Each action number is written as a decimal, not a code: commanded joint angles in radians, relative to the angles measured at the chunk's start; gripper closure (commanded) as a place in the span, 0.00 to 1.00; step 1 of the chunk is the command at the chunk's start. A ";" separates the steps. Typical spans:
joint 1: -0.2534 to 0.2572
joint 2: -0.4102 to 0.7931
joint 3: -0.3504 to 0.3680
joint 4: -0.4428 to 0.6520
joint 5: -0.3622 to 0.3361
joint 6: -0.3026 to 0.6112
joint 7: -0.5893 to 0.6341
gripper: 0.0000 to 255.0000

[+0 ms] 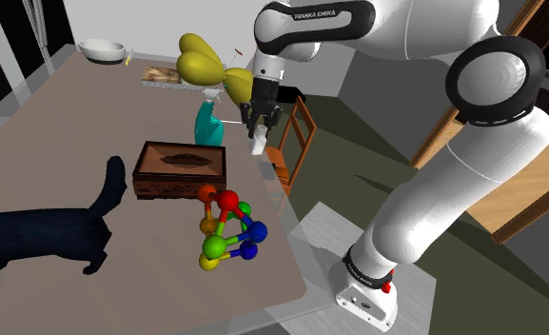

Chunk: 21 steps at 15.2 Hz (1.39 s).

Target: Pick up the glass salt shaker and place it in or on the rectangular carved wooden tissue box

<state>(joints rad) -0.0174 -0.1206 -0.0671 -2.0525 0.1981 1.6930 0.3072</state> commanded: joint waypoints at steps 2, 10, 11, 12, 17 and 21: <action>0.000 -0.008 0.000 0.032 -0.001 -0.039 0.008 1.00; 0.036 0.083 0.039 0.191 0.022 -0.092 0.090 1.00; 0.044 0.109 0.048 0.224 0.027 -0.095 0.108 1.00; 0.053 0.135 0.057 0.258 0.031 -0.099 0.126 1.00; 0.097 0.281 0.096 0.456 0.043 -0.130 0.217 1.00; 0.133 0.419 0.121 0.656 0.043 -0.175 0.291 1.00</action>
<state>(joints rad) 0.1046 0.2641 0.0470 -1.4415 0.2411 1.5232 0.5779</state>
